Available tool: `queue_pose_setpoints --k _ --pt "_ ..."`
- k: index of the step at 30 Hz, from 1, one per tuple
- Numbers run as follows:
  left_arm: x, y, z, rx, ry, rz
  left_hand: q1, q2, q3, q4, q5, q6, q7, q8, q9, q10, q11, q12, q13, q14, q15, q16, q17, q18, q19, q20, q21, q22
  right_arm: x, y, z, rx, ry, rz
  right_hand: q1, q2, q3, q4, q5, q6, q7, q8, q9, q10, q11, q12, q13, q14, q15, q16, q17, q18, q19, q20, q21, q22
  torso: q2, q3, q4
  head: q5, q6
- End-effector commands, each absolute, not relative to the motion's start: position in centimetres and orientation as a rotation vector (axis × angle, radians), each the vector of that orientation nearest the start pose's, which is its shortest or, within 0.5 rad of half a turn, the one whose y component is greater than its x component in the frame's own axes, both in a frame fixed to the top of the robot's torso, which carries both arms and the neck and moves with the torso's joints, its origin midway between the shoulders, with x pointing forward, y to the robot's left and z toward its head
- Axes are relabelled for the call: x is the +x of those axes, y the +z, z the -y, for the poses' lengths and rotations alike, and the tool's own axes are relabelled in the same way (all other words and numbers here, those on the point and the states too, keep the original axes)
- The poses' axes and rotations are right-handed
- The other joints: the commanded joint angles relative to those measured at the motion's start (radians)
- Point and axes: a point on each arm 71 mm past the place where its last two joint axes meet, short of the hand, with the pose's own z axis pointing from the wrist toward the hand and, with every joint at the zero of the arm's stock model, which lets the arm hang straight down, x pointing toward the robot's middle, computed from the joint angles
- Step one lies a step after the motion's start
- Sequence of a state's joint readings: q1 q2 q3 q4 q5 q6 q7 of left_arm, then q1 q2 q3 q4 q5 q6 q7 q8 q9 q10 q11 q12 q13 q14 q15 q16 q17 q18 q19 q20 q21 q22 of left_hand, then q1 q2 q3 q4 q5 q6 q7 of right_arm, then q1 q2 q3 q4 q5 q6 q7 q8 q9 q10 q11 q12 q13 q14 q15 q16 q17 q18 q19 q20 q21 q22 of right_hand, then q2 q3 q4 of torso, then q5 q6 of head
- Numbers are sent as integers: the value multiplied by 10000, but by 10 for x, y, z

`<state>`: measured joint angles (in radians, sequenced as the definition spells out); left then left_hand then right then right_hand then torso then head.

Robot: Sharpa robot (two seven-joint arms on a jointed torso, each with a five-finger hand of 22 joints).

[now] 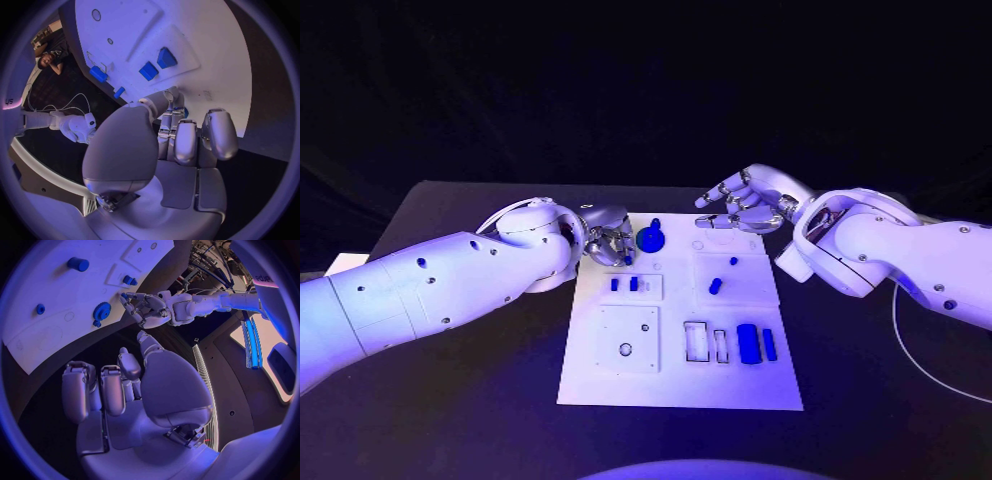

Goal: Assemble the parts on the task board

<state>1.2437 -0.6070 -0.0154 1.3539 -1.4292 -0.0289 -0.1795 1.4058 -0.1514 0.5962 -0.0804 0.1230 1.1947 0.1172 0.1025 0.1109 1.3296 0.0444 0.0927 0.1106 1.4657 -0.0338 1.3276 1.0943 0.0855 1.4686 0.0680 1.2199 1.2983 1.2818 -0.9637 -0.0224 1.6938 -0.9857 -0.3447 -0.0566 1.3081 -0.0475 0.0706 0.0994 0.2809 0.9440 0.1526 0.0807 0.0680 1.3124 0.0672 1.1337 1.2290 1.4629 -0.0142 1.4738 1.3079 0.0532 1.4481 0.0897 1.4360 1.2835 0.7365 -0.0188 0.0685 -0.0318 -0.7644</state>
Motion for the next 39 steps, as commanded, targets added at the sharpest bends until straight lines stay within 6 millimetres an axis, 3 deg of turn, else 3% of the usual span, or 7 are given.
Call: queue_pose_setpoints --k 1,16,22,28,32,39 --pt "517 -186 -125 2768 -5966 -19356 -106 1 -55 11 -15 60 21 14 12 25 3 -65 13 258 -38 32 -22 -70 106 -59 -15 -10 467 -130 211 2241 9516 -16703 20 105 -52 12 59 43 2 69 12 -38 -35 54 7 671 0 -67 790 62 -36 -5 -55 -9 0 1 4 -11 -18" --pt "518 -189 -124 2842 -5708 -19516 -227 33 -157 -7 -31 -80 63 -101 -26 -128 44 -192 19 239 -11 27 -79 -74 90 -43 -20 8 467 -130 211 2239 9521 -16703 29 110 -63 14 67 56 0 78 15 -43 -38 51 -1 671 -2 -74 783 62 -34 -7 -57 -9 -4 -3 8 -16 -41" --pt "519 -188 -125 2732 -5735 -19479 -339 4 -149 -60 -17 -814 224 -430 -228 -564 205 -323 -62 217 129 25 -165 -84 75 46 -32 25 467 -130 211 2244 9514 -16704 29 110 -63 14 67 56 0 78 15 -43 -38 51 -1 671 -2 -74 783 62 -34 -7 -57 -9 -7 1 6 -16 -39" --pt "520 -188 -126 2576 -5771 -19368 -482 -134 -70 -97 -7 -1654 335 -432 -451 -1085 353 -324 -213 177 241 -4 -307 -71 42 156 -112 -8 467 -130 212 2266 9481 -16709 29 110 -63 14 67 56 0 78 15 -43 -38 51 -1 671 -2 -74 783 62 -34 -7 -57 -9 -8 -1 10 -21 -36" --pt "521 -187 -129 2459 -5757 -19287 -523 -177 -28 -110 -7 -1866 370 -423 -472 -1230 394 -322 -266 159 269 -20 -374 -63 31 193 -145 -23 468 -131 214 2282 9370 -16787 40 109 -69 10 69 58 -2 80 15 -95 -39 -29 -67 664 -3 -94 751 70 -50 -8 -76 -46 -13 -5 14 -25 -29" --pt "520 -185 -136 2207 -5785 -19063 -537 -217 11 -135 0 -2006 382 -419 -473 -1335 409 -317 -307 148 285 -25 -416 -58 26 218 -160 -25 470 -133 222 2187 8944 -16897 217 162 -94 4 64 35 -13 77 9 -1515 -62 -2585 -2187 616 -25 -263 549 115 -148 -33 -227 -287 -13 -8 15 -21 -4"
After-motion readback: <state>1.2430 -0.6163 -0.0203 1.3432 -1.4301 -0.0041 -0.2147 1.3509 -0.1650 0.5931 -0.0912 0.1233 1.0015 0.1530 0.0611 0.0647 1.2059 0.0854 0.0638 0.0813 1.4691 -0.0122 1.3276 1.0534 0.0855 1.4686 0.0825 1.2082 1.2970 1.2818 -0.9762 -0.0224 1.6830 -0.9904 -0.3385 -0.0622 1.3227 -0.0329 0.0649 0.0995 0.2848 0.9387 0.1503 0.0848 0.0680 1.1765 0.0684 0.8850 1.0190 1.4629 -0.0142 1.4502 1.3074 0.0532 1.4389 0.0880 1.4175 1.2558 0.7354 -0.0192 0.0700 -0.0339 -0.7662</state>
